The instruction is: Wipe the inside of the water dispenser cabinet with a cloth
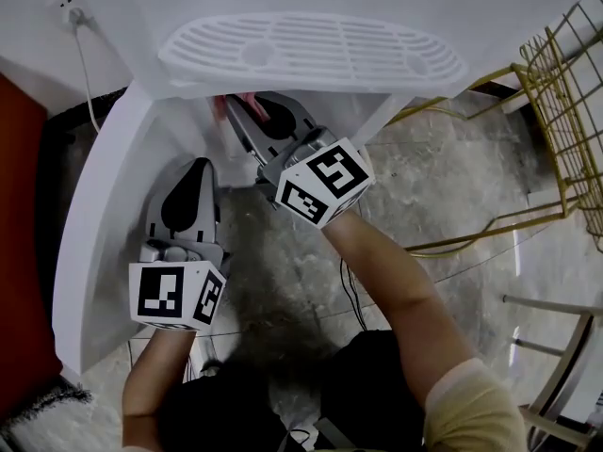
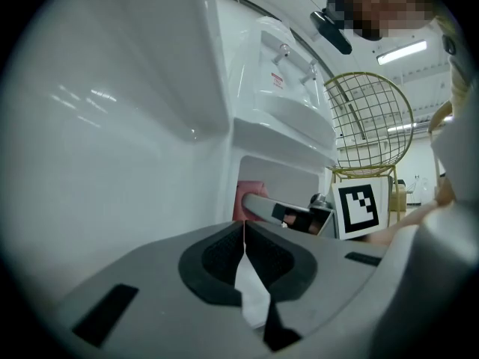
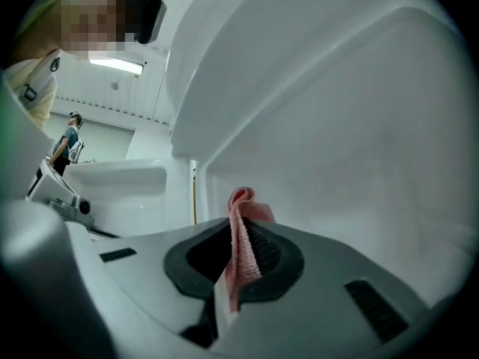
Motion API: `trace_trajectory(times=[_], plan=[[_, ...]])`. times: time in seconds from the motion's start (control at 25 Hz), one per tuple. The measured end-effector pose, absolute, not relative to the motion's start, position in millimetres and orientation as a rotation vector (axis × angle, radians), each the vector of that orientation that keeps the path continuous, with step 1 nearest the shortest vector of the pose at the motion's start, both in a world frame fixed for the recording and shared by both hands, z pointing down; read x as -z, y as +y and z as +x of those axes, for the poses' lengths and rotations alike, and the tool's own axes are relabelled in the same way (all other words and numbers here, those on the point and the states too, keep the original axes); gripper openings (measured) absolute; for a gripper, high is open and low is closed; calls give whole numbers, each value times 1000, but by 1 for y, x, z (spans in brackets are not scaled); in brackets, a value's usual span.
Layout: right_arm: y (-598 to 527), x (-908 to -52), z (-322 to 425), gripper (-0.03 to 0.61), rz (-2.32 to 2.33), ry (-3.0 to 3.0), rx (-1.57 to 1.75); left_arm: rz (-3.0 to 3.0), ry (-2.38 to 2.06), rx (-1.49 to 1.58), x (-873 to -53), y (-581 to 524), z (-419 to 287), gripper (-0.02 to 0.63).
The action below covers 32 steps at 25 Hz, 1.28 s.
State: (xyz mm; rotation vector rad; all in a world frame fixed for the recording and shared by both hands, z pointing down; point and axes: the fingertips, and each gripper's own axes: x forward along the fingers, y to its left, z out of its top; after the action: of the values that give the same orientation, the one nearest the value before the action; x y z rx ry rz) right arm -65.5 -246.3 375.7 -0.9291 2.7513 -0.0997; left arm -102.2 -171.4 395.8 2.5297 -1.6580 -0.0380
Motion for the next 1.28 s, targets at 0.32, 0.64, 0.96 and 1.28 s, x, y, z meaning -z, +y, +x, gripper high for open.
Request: trace_trajectory(times=[0.32,0.64,0.96,1.28], plan=[[-265,-409,-72,26,-975,2835,240,2530,-1639,40,-401,-174,-98,17],[-262,-447,-72,26,-991,2891,365,2520,-1647,24,-406,-173,-100,17],[-249,-483,-77,26,-988,2982,434,2519,-1653,14,-413,-174,-100,17],[-238,-523,-73,26,-988,3094,527,2499,-1669,-4,-423,-173,-105,17]])
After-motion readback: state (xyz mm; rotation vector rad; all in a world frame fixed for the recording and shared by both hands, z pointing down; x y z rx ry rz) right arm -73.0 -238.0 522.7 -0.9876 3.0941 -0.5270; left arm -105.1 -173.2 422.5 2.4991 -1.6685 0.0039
